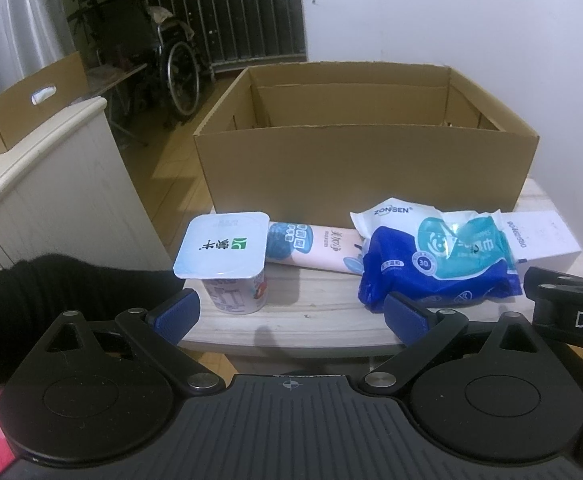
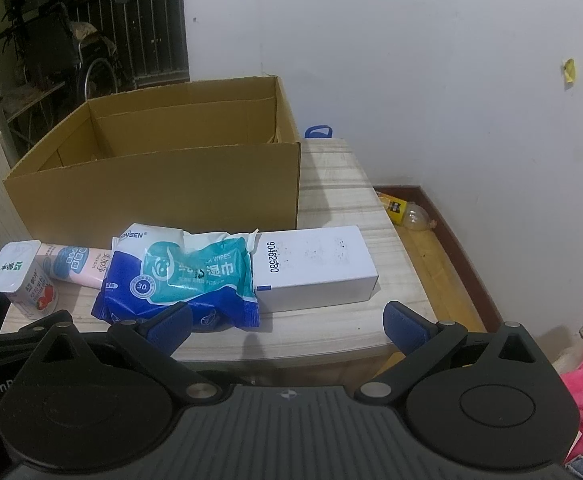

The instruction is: Organize objects

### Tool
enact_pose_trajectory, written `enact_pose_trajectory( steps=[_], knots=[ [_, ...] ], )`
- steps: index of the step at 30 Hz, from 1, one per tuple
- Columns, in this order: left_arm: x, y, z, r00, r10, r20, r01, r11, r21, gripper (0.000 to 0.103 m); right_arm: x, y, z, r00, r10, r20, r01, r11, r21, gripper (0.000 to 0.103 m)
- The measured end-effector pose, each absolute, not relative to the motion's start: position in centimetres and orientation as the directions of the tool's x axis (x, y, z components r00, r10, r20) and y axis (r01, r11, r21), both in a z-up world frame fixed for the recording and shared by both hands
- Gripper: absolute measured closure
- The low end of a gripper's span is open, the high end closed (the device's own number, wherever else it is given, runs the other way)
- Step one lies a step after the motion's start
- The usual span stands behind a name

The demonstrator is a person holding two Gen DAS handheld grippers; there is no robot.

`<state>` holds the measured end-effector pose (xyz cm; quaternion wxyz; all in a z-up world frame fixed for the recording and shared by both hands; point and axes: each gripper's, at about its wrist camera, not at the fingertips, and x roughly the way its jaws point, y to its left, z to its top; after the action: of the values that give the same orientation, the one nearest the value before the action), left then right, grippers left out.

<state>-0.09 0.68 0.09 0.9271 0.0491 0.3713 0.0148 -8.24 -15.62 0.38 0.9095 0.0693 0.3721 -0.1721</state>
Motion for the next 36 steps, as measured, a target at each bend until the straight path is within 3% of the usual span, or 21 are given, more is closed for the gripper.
enact_pose_trajectory(
  steps=[36],
  knots=[
    [-0.06, 0.70, 0.15, 0.722, 0.054, -0.690, 0.013, 0.996, 0.092, 0.004, -8.21, -15.65, 0.37, 0.662, -0.261, -0.702, 0.366, 0.931, -0.001, 0.000]
  ],
)
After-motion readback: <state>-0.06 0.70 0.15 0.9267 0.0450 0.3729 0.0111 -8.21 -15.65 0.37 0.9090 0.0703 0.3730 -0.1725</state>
